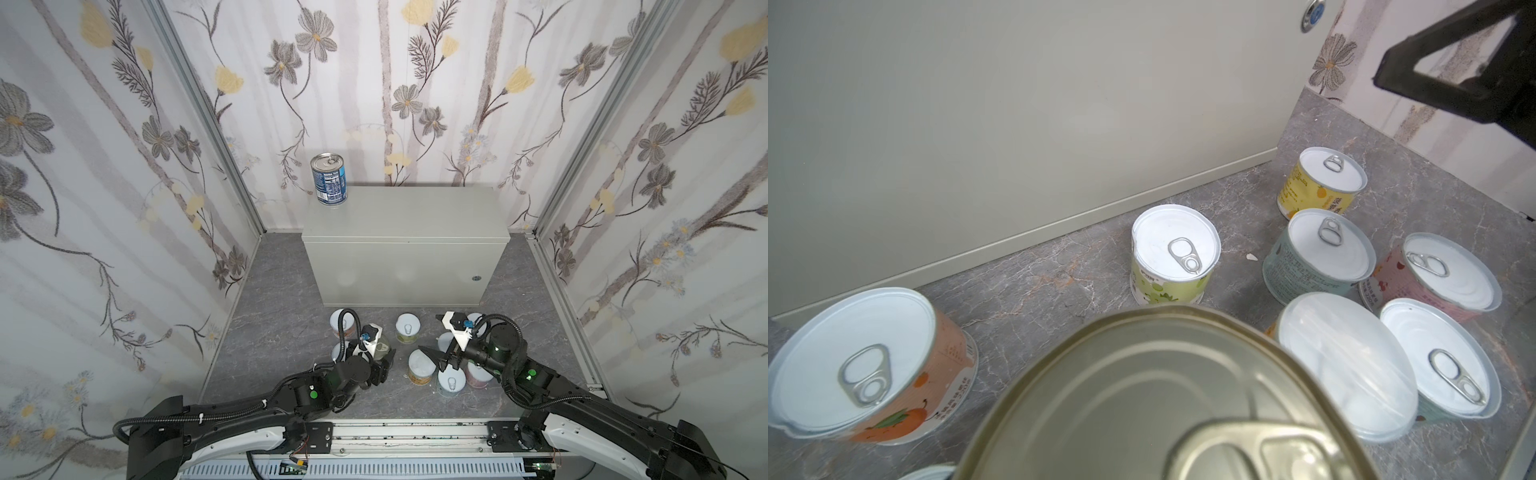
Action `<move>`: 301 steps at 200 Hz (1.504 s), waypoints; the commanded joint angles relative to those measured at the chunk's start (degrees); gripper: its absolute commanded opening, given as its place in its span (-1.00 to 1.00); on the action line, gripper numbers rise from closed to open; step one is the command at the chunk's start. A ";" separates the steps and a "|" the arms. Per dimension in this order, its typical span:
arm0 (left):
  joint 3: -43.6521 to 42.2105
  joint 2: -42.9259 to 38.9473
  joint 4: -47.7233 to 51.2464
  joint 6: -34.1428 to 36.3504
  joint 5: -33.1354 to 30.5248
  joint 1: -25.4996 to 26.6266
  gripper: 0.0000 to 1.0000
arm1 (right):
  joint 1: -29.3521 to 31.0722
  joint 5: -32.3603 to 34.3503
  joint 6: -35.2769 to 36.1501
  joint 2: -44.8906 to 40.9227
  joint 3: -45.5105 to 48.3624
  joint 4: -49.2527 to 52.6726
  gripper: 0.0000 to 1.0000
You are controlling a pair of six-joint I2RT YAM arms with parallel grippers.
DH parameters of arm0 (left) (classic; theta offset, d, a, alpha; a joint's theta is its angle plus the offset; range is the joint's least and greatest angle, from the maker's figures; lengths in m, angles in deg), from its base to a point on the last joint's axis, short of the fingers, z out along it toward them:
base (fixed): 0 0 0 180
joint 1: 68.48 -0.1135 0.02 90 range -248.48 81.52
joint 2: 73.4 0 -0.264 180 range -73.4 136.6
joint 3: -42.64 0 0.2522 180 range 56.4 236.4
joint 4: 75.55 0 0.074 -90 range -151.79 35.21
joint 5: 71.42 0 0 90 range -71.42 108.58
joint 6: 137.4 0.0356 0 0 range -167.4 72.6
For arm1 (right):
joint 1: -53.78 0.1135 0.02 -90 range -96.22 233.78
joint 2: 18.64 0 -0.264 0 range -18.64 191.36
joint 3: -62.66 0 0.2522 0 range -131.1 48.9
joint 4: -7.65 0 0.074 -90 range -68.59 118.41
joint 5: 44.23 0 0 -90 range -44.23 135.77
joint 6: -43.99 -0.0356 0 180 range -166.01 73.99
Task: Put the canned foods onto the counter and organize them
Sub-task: 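Close the left gripper on the gold-lidded can while the right gripper hovers beside it, then lift the dark blue gold-lidded can with the left gripper up over the cabinet top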
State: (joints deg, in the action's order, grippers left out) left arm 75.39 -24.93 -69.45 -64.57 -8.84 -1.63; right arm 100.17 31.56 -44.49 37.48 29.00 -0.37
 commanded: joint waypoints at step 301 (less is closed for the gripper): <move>48.60 -1.95 53.89 -2.43 -27.06 -16.09 -1.00 | 0.10 18.70 -6.36 4.69 -2.36 -22.51 0.99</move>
State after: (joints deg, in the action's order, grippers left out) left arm 123.03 -27.94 -11.35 -68.64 -32.05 -14.90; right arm 100.21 49.22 -50.50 40.98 27.36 -18.49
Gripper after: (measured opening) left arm 0.727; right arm 0.996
